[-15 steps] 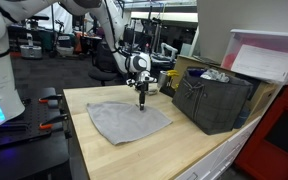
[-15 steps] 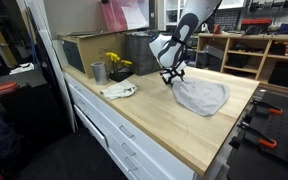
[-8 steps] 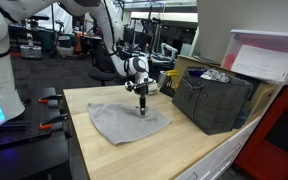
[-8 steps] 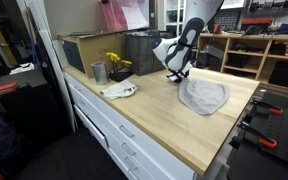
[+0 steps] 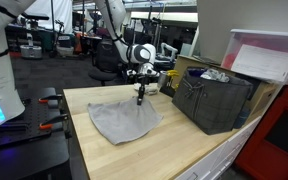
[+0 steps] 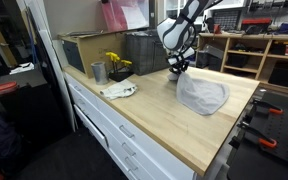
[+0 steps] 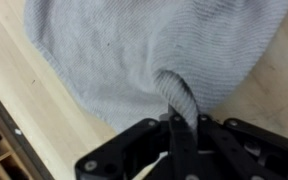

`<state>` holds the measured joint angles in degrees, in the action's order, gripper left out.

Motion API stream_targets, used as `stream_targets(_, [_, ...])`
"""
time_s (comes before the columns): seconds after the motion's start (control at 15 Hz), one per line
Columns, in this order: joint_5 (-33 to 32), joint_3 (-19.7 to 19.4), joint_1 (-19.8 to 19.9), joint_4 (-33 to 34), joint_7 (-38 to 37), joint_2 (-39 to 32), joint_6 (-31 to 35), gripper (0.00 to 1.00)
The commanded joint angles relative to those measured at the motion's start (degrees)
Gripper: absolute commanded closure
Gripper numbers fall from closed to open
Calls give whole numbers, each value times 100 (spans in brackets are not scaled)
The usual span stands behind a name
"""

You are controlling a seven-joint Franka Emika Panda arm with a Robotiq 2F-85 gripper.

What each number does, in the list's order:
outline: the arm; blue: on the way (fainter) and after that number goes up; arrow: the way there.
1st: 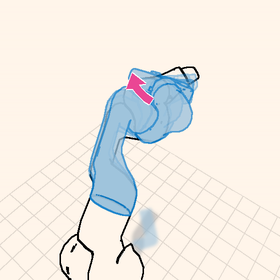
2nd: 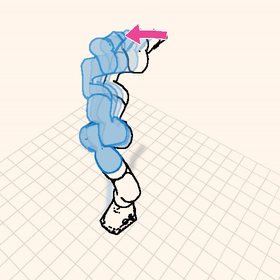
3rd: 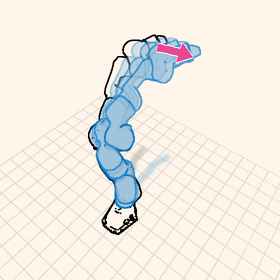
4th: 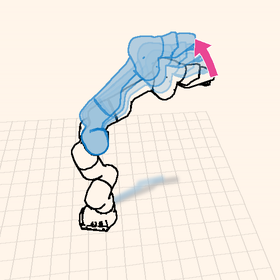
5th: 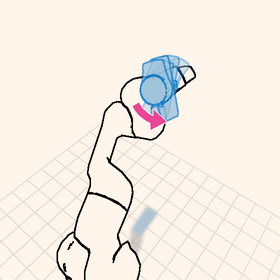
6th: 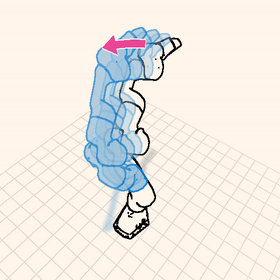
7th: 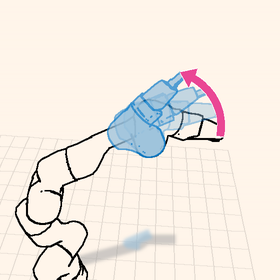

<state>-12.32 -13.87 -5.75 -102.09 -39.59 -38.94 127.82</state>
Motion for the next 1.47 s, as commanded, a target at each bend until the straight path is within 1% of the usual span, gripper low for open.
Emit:
stream_targets(0.0, [869, 520, 563, -167, 930, 730, -481, 70])
stream_targets(0.07, [1160, 625, 697, -135, 1187, 830, -602, 68])
stream_targets(0.2, [1763, 803, 949, -113, 1705, 1003, -810, 54])
stream_targets(0.4, [2670, 1019, 1327, -167, 2454, 1235, -1109, 31])
stream_targets(0.47, [2956, 1083, 1425, -189, 2687, 1307, -1231, 24])
stream_targets(0.67, [3679, 1309, 1556, -263, 3348, 1402, -1668, 2])
stream_targets(0.73, [3870, 1379, 1559, -266, 3529, 1370, -1859, 0])
stream_targets(0.8, [3899, 1404, 1477, -309, 3582, 1321, -1951, 0])
stream_targets(0.93, [3794, 1427, 1288, -382, 3530, 1192, -1954, 0])
stream_targets(1.2, [3018, 1274, 736, -513, 3032, 724, -1257, 0])
stream_targets(1.4, [2465, 1110, 466, -301, 2553, 165, -607, 0])
